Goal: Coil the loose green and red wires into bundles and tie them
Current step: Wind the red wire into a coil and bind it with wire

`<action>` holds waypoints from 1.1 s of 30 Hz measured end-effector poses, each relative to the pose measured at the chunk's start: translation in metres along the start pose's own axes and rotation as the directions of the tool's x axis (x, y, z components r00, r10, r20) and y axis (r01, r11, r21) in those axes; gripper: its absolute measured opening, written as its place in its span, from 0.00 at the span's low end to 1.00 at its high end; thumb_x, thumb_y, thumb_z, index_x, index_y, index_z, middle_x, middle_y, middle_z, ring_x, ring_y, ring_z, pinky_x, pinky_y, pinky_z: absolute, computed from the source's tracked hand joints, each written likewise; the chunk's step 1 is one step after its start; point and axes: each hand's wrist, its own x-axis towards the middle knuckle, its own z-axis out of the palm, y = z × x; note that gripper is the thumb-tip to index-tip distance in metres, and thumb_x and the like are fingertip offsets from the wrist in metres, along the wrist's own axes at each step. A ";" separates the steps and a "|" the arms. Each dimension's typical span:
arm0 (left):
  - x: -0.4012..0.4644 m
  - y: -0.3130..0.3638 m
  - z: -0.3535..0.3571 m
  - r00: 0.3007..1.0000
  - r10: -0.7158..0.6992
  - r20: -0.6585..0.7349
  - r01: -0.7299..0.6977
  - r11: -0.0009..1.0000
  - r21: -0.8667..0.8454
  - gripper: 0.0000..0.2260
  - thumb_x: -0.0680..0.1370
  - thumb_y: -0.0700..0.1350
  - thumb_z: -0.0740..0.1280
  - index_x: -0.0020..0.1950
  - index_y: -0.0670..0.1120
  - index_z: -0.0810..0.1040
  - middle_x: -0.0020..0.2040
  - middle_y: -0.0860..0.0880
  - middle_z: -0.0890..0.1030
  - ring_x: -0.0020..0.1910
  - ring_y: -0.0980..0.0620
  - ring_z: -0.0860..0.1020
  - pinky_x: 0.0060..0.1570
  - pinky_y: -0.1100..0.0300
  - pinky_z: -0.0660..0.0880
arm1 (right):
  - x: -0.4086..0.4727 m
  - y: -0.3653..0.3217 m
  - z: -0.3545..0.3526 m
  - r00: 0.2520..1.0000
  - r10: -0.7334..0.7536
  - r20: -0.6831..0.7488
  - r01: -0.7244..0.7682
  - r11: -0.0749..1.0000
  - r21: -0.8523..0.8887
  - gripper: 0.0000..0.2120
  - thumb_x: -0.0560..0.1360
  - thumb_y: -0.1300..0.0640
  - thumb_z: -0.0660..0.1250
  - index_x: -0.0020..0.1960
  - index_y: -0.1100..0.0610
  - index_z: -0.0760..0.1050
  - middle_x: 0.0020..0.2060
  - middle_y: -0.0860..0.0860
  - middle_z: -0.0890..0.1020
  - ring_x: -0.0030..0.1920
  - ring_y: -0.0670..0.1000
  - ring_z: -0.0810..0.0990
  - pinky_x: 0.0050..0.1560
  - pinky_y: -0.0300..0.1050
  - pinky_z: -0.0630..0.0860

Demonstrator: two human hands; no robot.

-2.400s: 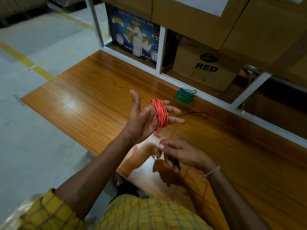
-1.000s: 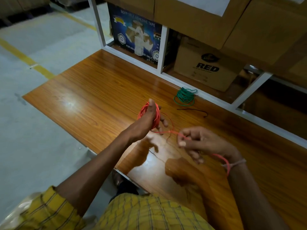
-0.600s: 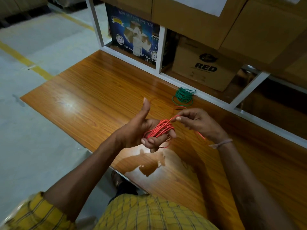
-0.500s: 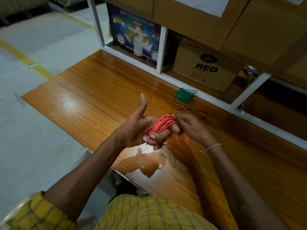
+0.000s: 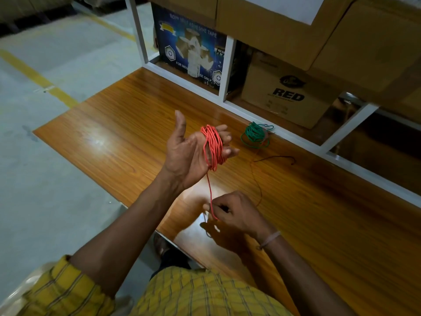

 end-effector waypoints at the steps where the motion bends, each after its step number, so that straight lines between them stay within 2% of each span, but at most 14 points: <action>1: 0.001 -0.002 -0.003 0.999 0.002 -0.041 0.000 0.999 0.049 0.49 0.77 0.76 0.48 0.77 0.33 0.61 0.54 0.37 0.81 0.46 0.41 0.85 0.72 0.39 0.72 | -0.002 -0.003 -0.002 1.000 -0.005 0.007 0.005 1.000 -0.005 0.26 0.82 0.38 0.63 0.31 0.54 0.73 0.24 0.50 0.73 0.26 0.51 0.72 0.31 0.52 0.70; 2: 0.002 -0.004 -0.003 0.997 0.007 -0.071 0.001 0.994 0.108 0.50 0.77 0.76 0.48 0.78 0.33 0.60 0.56 0.35 0.81 0.48 0.39 0.85 0.72 0.38 0.73 | -0.003 -0.006 -0.004 1.000 -0.003 0.013 0.003 1.000 -0.004 0.26 0.82 0.38 0.64 0.30 0.51 0.71 0.23 0.49 0.72 0.26 0.50 0.72 0.31 0.52 0.69; 4: 0.002 -0.011 -0.004 0.986 0.026 -0.165 0.029 0.948 0.318 0.47 0.79 0.74 0.43 0.80 0.35 0.57 0.57 0.34 0.82 0.50 0.38 0.86 0.65 0.49 0.80 | -0.004 -0.008 -0.012 1.000 0.015 0.009 -0.015 1.000 0.016 0.25 0.81 0.40 0.65 0.28 0.48 0.69 0.22 0.45 0.73 0.25 0.48 0.72 0.31 0.49 0.68; 6: 0.000 -0.020 -0.008 0.970 0.041 -0.240 0.108 0.810 0.576 0.46 0.79 0.75 0.41 0.81 0.39 0.57 0.58 0.38 0.84 0.51 0.43 0.88 0.60 0.60 0.79 | -0.002 -0.007 -0.024 0.999 0.038 0.001 -0.038 0.997 0.067 0.24 0.81 0.43 0.66 0.28 0.51 0.73 0.23 0.44 0.75 0.25 0.47 0.73 0.31 0.48 0.68; 8: -0.002 -0.026 -0.018 0.969 0.047 -0.243 0.157 0.645 0.748 0.54 0.71 0.83 0.46 0.82 0.43 0.57 0.59 0.39 0.85 0.53 0.40 0.88 0.66 0.52 0.76 | -0.001 -0.006 -0.040 0.999 0.040 -0.007 -0.039 0.995 0.089 0.23 0.80 0.44 0.67 0.30 0.55 0.77 0.23 0.45 0.76 0.25 0.46 0.73 0.31 0.48 0.69; 11: -0.006 -0.027 -0.034 0.970 -0.035 -0.241 0.218 0.567 0.794 0.51 0.68 0.85 0.46 0.77 0.48 0.63 0.55 0.37 0.84 0.46 0.39 0.86 0.66 0.43 0.75 | -0.002 -0.002 -0.063 1.000 0.013 -0.012 -0.012 0.999 0.051 0.21 0.79 0.42 0.67 0.33 0.54 0.78 0.25 0.47 0.77 0.27 0.47 0.74 0.31 0.47 0.67; 14: -0.013 -0.023 -0.029 0.957 -0.136 -0.258 0.289 0.560 0.776 0.40 0.75 0.76 0.41 0.68 0.48 0.70 0.47 0.38 0.83 0.39 0.42 0.82 0.54 0.52 0.77 | 0.000 0.004 -0.084 0.999 -0.016 -0.047 0.016 1.000 -0.002 0.18 0.78 0.41 0.68 0.36 0.51 0.79 0.29 0.50 0.77 0.31 0.50 0.74 0.32 0.51 0.68; 18: -0.021 -0.026 -0.020 0.925 -0.297 -0.237 0.350 0.423 0.836 0.44 0.78 0.73 0.37 0.62 0.39 0.73 0.37 0.43 0.77 0.33 0.48 0.73 0.44 0.55 0.74 | 0.006 0.011 -0.105 0.993 -0.017 -0.113 0.021 0.999 0.038 0.10 0.77 0.48 0.75 0.40 0.52 0.81 0.33 0.54 0.75 0.33 0.49 0.71 0.35 0.44 0.65; 20: -0.023 -0.030 -0.019 0.903 -0.385 -0.191 0.367 0.460 0.808 0.46 0.80 0.73 0.35 0.61 0.35 0.72 0.36 0.43 0.74 0.31 0.49 0.70 0.37 0.55 0.69 | 0.009 0.014 -0.114 0.992 -0.001 -0.126 0.009 0.998 0.069 0.08 0.76 0.49 0.75 0.42 0.53 0.81 0.37 0.56 0.75 0.36 0.48 0.71 0.38 0.44 0.67; 23: -0.024 -0.037 -0.021 0.863 -0.504 -0.036 0.385 0.611 0.692 0.51 0.78 0.75 0.35 0.68 0.31 0.70 0.37 0.42 0.69 0.31 0.49 0.65 0.36 0.50 0.62 | 0.013 0.018 -0.122 0.990 0.022 -0.143 -0.001 0.990 0.143 0.10 0.77 0.48 0.73 0.46 0.55 0.81 0.41 0.59 0.77 0.41 0.55 0.75 0.41 0.48 0.72; 25: -0.022 -0.040 -0.019 0.844 -0.530 0.088 0.378 0.703 0.603 0.53 0.78 0.75 0.34 0.70 0.29 0.69 0.37 0.43 0.68 0.28 0.50 0.63 0.39 0.49 0.67 | 0.015 0.021 -0.122 0.983 0.051 -0.177 -0.016 0.981 0.192 0.07 0.79 0.52 0.73 0.48 0.57 0.81 0.44 0.56 0.79 0.45 0.54 0.79 0.46 0.48 0.75; 29: -0.017 -0.036 -0.005 0.852 -0.480 0.208 0.342 0.812 0.473 0.56 0.76 0.75 0.32 0.72 0.26 0.65 0.37 0.43 0.66 0.27 0.47 0.58 0.42 0.50 0.70 | 0.016 0.031 -0.104 0.968 0.151 -0.201 -0.092 0.956 0.277 0.08 0.83 0.54 0.69 0.50 0.58 0.83 0.44 0.58 0.82 0.48 0.60 0.81 0.51 0.61 0.77; 31: -0.015 -0.033 -0.001 0.875 -0.425 0.231 0.304 0.854 0.422 0.57 0.75 0.76 0.31 0.74 0.26 0.64 0.38 0.43 0.67 0.27 0.48 0.60 0.43 0.50 0.70 | 0.014 0.032 -0.091 0.962 0.202 -0.183 -0.141 0.944 0.297 0.11 0.84 0.51 0.66 0.50 0.56 0.82 0.42 0.58 0.82 0.46 0.59 0.81 0.48 0.60 0.78; 33: -0.011 -0.032 0.001 0.909 -0.350 0.228 0.258 0.899 0.354 0.58 0.74 0.77 0.33 0.75 0.27 0.64 0.40 0.42 0.69 0.28 0.50 0.66 0.45 0.49 0.70 | 0.009 0.029 -0.078 0.954 0.249 -0.167 -0.195 0.939 0.283 0.12 0.85 0.50 0.65 0.50 0.55 0.82 0.40 0.58 0.83 0.42 0.54 0.82 0.43 0.52 0.76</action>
